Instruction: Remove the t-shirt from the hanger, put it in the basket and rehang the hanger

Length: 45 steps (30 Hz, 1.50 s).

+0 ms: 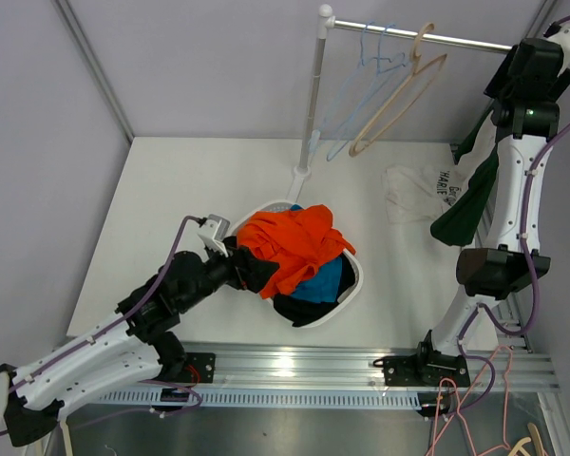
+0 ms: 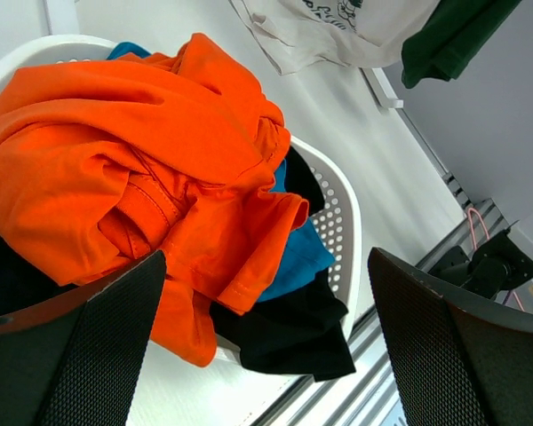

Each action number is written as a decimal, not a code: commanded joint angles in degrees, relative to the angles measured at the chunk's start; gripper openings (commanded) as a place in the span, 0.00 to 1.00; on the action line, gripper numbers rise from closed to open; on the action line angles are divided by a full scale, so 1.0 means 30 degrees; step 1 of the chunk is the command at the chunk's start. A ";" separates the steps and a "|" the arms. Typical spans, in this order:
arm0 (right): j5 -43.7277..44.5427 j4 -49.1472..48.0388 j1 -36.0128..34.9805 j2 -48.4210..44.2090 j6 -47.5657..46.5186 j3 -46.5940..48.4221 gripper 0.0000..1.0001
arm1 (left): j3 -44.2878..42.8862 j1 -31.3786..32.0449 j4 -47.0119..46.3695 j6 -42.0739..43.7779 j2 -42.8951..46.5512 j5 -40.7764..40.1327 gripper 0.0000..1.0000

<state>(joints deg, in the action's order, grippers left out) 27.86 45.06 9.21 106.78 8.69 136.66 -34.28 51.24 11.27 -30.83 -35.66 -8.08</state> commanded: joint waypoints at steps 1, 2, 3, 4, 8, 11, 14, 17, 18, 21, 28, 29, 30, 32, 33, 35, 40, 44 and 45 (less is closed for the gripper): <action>-0.0291 -0.1015 0.0357 0.0411 -0.0142 0.0998 0.74 | 0.0031 -0.0235 -0.1323 0.0521 -0.0271 -0.0296 1.00; -0.0349 -0.1102 0.0386 0.0412 -0.0171 0.1028 0.70 | 0.0060 -0.0264 -0.1440 0.0521 -0.0388 -0.0296 1.00; -0.0408 -0.1190 0.0386 0.0441 -0.0258 0.1029 0.63 | 0.0002 -0.0294 -0.1499 0.0579 -0.0418 -0.0296 0.99; -0.0380 -0.1336 0.0386 0.0441 -0.0317 0.1058 0.61 | 0.0089 -0.0294 -0.1529 0.0637 -0.0447 -0.0325 1.00; -0.0525 -0.1367 0.0503 0.0617 -0.0493 0.1350 0.48 | 0.0323 -0.0382 -0.1763 0.0696 -0.0360 -0.0472 0.99; -0.0993 -0.1309 0.0650 0.0763 -0.0523 0.1701 0.41 | 0.0354 -0.0440 -0.1968 0.0726 -0.0389 -0.0414 1.00; -0.1199 -0.1279 0.0708 0.0881 -0.0552 0.2023 0.32 | 0.0324 -0.0499 -0.2115 0.0813 -0.0506 -0.0355 0.99; -0.1200 -0.1279 0.0825 0.0997 -0.0699 0.1995 0.30 | 0.0236 -0.0616 -0.2144 0.0989 -0.0652 -0.0326 1.00; -0.1258 -0.1279 0.0884 0.1027 -0.0699 0.1995 0.30 | 0.0207 -0.0703 -0.2144 0.0989 -0.0653 -0.0297 0.99; -0.1404 -0.1250 0.1118 0.1086 -0.0670 0.1995 0.28 | 0.0265 -0.0850 -0.2173 0.0989 -0.0653 -0.0179 1.00; -0.1815 -0.1250 0.1499 0.1261 -0.0582 0.1995 0.13 | 0.0439 -0.1056 -0.2438 0.0931 -0.0828 -0.0062 0.99; -0.1873 -0.1250 0.1557 0.1261 -0.0466 0.1995 0.10 | 0.0441 -0.1085 -0.2437 0.0960 -0.0857 -0.0091 1.00; -0.1960 -0.1250 0.1587 0.1261 -0.0406 0.1995 0.02 | 0.0470 -0.1114 -0.2553 0.0960 -0.0887 -0.0091 1.00; -0.2253 -0.1221 0.1617 0.1291 -0.0231 0.1995 0.00 | 0.0442 -0.1114 -0.2554 0.0931 -0.0945 -0.0091 1.00; -0.2370 -0.1221 0.1588 0.1291 -0.0201 0.1966 0.00 | 0.0528 -0.1114 -0.2700 0.0902 -0.1004 -0.0091 1.00; -0.2546 -0.1221 0.1617 0.1291 -0.0113 0.1966 0.00 | 0.0645 -0.1114 -0.2935 0.0872 -0.1091 -0.0062 1.00; -0.3511 -0.1250 0.1617 0.0999 0.0267 0.2025 0.00 | 0.0880 -0.1144 -0.3345 0.0872 -0.1413 -0.0033 1.00; -0.5267 -0.1133 0.1471 0.0618 0.0766 0.1966 0.00 | 0.0705 -0.1144 -0.3462 0.0989 -0.1560 0.0055 1.00; -0.5301 -0.1133 0.1267 0.0559 0.0679 0.1937 0.00 | 0.0734 -0.1144 -0.3492 0.1018 -0.1561 0.0113 1.00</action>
<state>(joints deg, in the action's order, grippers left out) 16.01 41.87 13.61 110.04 9.34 140.40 -32.23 48.38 3.97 -29.30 -40.32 -8.62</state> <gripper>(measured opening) 0.054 0.994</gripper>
